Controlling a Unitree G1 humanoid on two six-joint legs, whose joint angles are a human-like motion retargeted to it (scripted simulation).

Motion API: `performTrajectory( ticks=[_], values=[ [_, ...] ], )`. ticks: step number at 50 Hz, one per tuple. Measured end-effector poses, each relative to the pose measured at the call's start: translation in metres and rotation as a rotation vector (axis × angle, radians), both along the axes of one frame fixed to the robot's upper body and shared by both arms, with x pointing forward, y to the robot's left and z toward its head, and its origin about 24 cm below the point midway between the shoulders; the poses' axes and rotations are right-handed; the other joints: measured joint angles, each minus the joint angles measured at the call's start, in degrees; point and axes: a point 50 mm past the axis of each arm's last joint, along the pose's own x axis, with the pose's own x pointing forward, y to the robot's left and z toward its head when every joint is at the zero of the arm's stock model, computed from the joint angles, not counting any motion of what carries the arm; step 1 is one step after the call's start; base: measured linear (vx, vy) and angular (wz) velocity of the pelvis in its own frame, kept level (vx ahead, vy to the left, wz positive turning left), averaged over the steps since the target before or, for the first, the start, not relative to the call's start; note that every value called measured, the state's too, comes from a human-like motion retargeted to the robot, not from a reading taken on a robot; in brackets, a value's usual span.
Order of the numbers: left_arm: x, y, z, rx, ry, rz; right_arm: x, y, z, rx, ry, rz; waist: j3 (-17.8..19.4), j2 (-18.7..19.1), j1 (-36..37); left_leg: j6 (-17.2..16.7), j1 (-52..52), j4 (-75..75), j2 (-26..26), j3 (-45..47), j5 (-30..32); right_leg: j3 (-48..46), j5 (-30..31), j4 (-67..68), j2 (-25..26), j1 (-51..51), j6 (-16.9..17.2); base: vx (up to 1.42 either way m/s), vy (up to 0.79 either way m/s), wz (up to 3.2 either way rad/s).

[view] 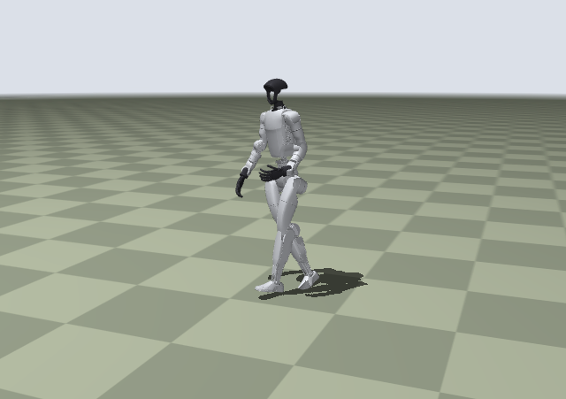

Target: Walk run

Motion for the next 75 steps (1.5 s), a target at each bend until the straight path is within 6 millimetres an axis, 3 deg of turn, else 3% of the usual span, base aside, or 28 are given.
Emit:
performTrajectory(
  ticks=[2, 4, 7, 8, 10, 13, 14, 15, 17, 19, 24, 27, 30, 34, 37, 38, 40, 43, 47, 50, 54, 57, 60, 64, 68, 70, 73, 75],
  values=[
    [-0.001, 0.0, 0.0, 0.01, -0.001, -0.029, -0.009, -0.003, -0.004, 0.029, 0.003, -0.099, 0.11, 0.3, -0.06, -2.26, 1.01, -2.51, -1.4, -1.04, -0.08, -1.11, 1.57, 0.07, 0.76, 1.75, -0.39, 0.79, -0.13, -0.53],
    [-0.003, -0.001, 0.0, 0.025, 0.003, -0.046, -0.024, -0.007, -0.012, 0.028, 0.046, -0.178, -0.13, -0.5, 1.38, 1.36, 1.99, -1.68, -2.5, -3.14, 2.62, -1.24, 4.27, 0.86, 0.52, 3.24, -0.39, 0.72, -0.16, -1.03],
    [-0.01, -0.002, -0.004, 0.032, 0.023, -0.029, -0.058, -0.01, -0.027, -0.028, 0.19, -0.221, -1.34, -1.56, 4.63, 1.99, 2.78, 1.55, -0.54, -1.43, 6.93, -1.63, 11.86, 3.51, 0.52, 4.59, 1.27, 0.91, -0.2, -1.56],
    [-0.013, -0.003, -0.006, 0.021, 0.033, -0.014, -0.074, -0.01, -0.032, -0.063, 0.257, -0.218, -2.21, -2.22, 4.92, 2.95, 2.77, 2.62, -0.72, -3.1, 6.05, -2.34, 15.55, 5.0, -0.32, 4.42, 3.55, 0.98, -0.16, -1.42],
    [-0.017, -0.003, -0.01, -0.013, 0.049, 0.029, -0.106, -0.006, -0.041, -0.141, 0.392, -0.188, -3.7, -3.22, 4.31, 4.84, 1.62, 6.62, -0.51, -2.68, 3.17, -5.06, 23.54, 9.43, -2.05, 3.21, 11.49, 1.0, -0.17, -1.26],
    [-0.02, -0.002, -0.012, -0.048, 0.051, 0.075, -0.15, -0.004, -0.046, -0.22, 0.546, -0.12, -2.62, -6.13, 4.25, 6.71, 6.18, 10.09, 0.44, 5.72, -2.39, -10.9, 24.84, 30.77, -7.73, -2.46, 27.85, 0.88, -0.24, -1.49],
    [-0.017, -0.002, -0.011, -0.054, 0.044, 0.078, -0.16, -0.006, -0.046, -0.236, 0.582, -0.1, -2.35, -6.21, 4.52, 6.78, 7.97, 10.44, 0.87, 6.93, -4.21, -13.71, 24.84, 36.18, -9.49, -4.48, 29.58, 0.62, -0.21, -1.53],
    [-0.014, -0.003, -0.01, -0.06, 0.035, 0.077, -0.169, -0.007, -0.046, -0.251, 0.615, -0.082, -2.16, -6.04, 4.65, 6.62, 9.77, 10.57, 0.91, 6.44, -6.04, -16.71, 24.84, 40.84, -11.36, -6.47, 29.61, 0.67, -0.04, -1.46],
    [-0.008, -0.005, -0.008, -0.07, 0.02, 0.085, -0.183, -0.006, -0.047, -0.289, 0.644, -0.048, -2.71, -0.51, 5.1, 6.91, 11.82, 8.12, 6.03, 6.11, -6.28, -16.41, 23.9, 36.03, -6.49, -9.2, 23.31, 0.8, 0.07, -1.58],
    [0.001, -0.006, -0.006, -0.077, 0.002, 0.095, -0.195, -0.006, -0.047, -0.344, 0.621, -0.04, -2.84, 3.13, 3.03, 6.44, 13.67, 7.52, 9.61, 8.42, -7.15, -21.44, 18.27, 34.97, -7.76, -13.09, 19.11, 0.73, -0.03, -0.75],
    [0.019, -0.001, 0.009, -0.034, -0.074, 0.065, -0.224, -0.009, -0.045, -0.406, 0.572, -0.103, -2.4, 5.38, -4.34, 5.84, 19.99, 4.68, 8.97, 10.27, -9.47, -21.42, 7.21, 28.27, -11.63, -24.29, 18.49, 0.63, -0.09, -0.25],
    [0.025, 0.008, 0.015, -0.011, -0.11, 0.044, -0.244, -0.007, -0.042, -0.394, 0.658, -0.134, -2.17, 4.48, -7.28, 5.42, 23.88, 3.35, 6.89, 11.87, -10.97, -17.73, 5.17, 18.12, -14.36, -28.69, 18.19, 0.64, -0.18, -0.54],
    [0.028, 0.012, 0.018, -0.014, -0.124, 0.041, -0.266, -0.005, -0.038, -0.365, 0.781, -0.18, -1.45, 4.69, -11.22, 3.94, 28.4, 2.14, 6.3, 12.2, -11.99, -21.32, 3.75, 6.22, -19.74, -30.47, 18.49, 0.7, -0.17, -0.02],
    [0.038, 0.011, 0.023, -0.015, -0.155, 0.049, -0.283, -0.001, -0.035, -0.337, 0.856, -0.275, -1.06, 6.13, -14.32, 0.06, 33.27, 0.95, 7.36, 13.99, -11.8, -20.05, 1.57, -4.71, -20.18, -32.99, 18.98, 0.67, -0.14, -0.08],
    [0.039, 0.005, 0.022, -0.024, -0.162, 0.044, -0.295, 0.006, -0.033, -0.319, 0.894, -0.316, -1.61, 7.9, -15.6, -3.38, 34.61, 2.43, 9.6, 13.66, -8.87, -28.0, 2.97, -3.83, -20.37, -31.93, 13.49, 0.93, -0.35, -0.03],
    [0.037, 0.001, 0.02, -0.034, -0.155, 0.045, -0.298, 0.008, -0.032, -0.314, 0.909, -0.318, -2.05, 8.01, -15.95, -4.67, 35.04, 3.3, 9.96, 13.46, -6.93, -33.11, 3.29, -2.91, -21.08, -31.09, 13.27, 0.99, -0.43, 0.22],
    [0.029, -0.006, 0.013, -0.064, -0.129, 0.052, -0.303, 0.01, -0.031, -0.311, 0.939, -0.313, -2.65, 8.38, -17.93, -7.29, 35.74, 5.93, 11.47, 12.06, -0.4, -26.24, 6.25, -1.16, -19.4, -30.52, 12.86, 1.01, -0.46, 0.37],
    [0.012, -0.022, -0.002, -0.135, -0.056, 0.078, -0.298, 0.011, -0.033, -0.31, 0.945, -0.308, -3.58, 7.71, -17.48, -9.42, 34.9, 15.03, 13.17, 12.52, 15.59, -22.58, 3.3, 2.38, -17.97, -28.04, 9.86, 1.0, -0.45, -0.27],
    [0.002, -0.029, -0.011, -0.183, -0.016, 0.107, -0.256, 0.009, -0.042, -0.313, 0.791, -0.317, -3.44, 2.67, -14.87, -4.77, 27.8, 36.09, 11.46, 12.28, 28.82, -22.2, 0.07, 1.24, -18.57, -20.67, 7.37, 0.82, -0.38, -0.95],
    [-0.003, -0.031, -0.014, -0.191, -0.005, 0.077, -0.21, 0.001, -0.047, -0.36, 0.572, -0.301, -4.02, 1.36, -13.58, -6.2, 19.94, 45.2, 8.87, 7.02, 20.39, -16.5, -1.93, 0.3, -16.3, -17.08, 7.11, 0.76, -0.26, -0.69],
    [-0.01, -0.028, -0.016, -0.176, 0.005, 0.064, -0.141, -0.011, -0.043, -0.42, 0.308, -0.172, -4.95, -0.17, -9.94, -3.55, 10.12, 45.47, 7.37, 6.74, 8.7, -17.46, -2.65, -2.34, -14.65, -12.37, 6.48, 0.72, -0.19, -1.07],
    [-0.012, -0.026, -0.015, -0.146, 0.006, 0.049, -0.093, -0.014, -0.035, -0.406, 0.166, -0.123, -4.95, 0.37, -7.89, 0.35, 4.91, 35.73, 8.48, 9.41, 3.38, -17.4, -3.89, -3.32, -11.97, -9.56, 5.67, 0.76, -0.1, -0.78],
    [-0.012, -0.025, -0.013, -0.112, 0.001, 0.048, -0.052, -0.016, -0.023, -0.358, 0.037, -0.132, -4.03, 1.2, -5.89, 4.16, 1.66, 21.94, 7.73, 10.47, 2.7, -15.74, -5.77, -3.85, -8.67, -6.27, 4.76, 0.66, -0.06, -0.61],
    [-0.007, -0.027, -0.008, -0.098, -0.018, 0.054, -0.015, -0.021, -0.005, -0.305, -0.136, -0.222, -2.54, 1.67, -3.56, 5.84, -1.13, 5.1, 3.55, 9.91, -0.89, -17.3, -8.58, -4.76, -6.45, -1.2, 4.53, 0.79, -0.02, -0.23],
    [-0.007, -0.028, -0.007, -0.107, -0.025, 0.078, -0.013, -0.025, -0.002, -0.28, -0.175, -0.282, -1.92, 0.58, -1.51, 2.88, -0.29, -2.61, 0.97, 16.85, -5.17, -19.14, -10.0, -3.83, -5.98, 3.09, 4.59, 0.92, 0.04, -0.08],
    [-0.008, -0.028, -0.009, -0.121, -0.02, 0.093, -0.025, -0.026, -0.008, -0.274, -0.123, -0.293, -2.17, -0.48, 0.58, 9.21, 1.17, -0.33, 0.82, 19.84, -3.26, -20.43, -8.21, -2.54, -6.58, 4.61, 5.54, 0.92, 0.02, -0.52],
    [-0.013, -0.026, -0.014, -0.134, 0.007, 0.119, -0.056, -0.023, -0.022, -0.273, 0.022, -0.268, -3.09, -1.62, 4.44, 10.84, 2.21, 1.22, 0.94, 17.48, 0.32, -21.84, -1.53, 0.19, -7.5, 6.46, 8.51, 1.01, 0.03, -0.78],
    [-0.02, -0.022, -0.018, -0.138, 0.035, 0.156, -0.092, -0.017, -0.034, -0.298, 0.163, -0.237, -4.76, -2.64, 5.27, 12.27, 3.0, 2.52, -0.21, 12.02, 1.47, -24.03, 9.32, 4.34, -9.44, 6.8, 12.99, 1.13, 0.04, -0.41]
  ],
)
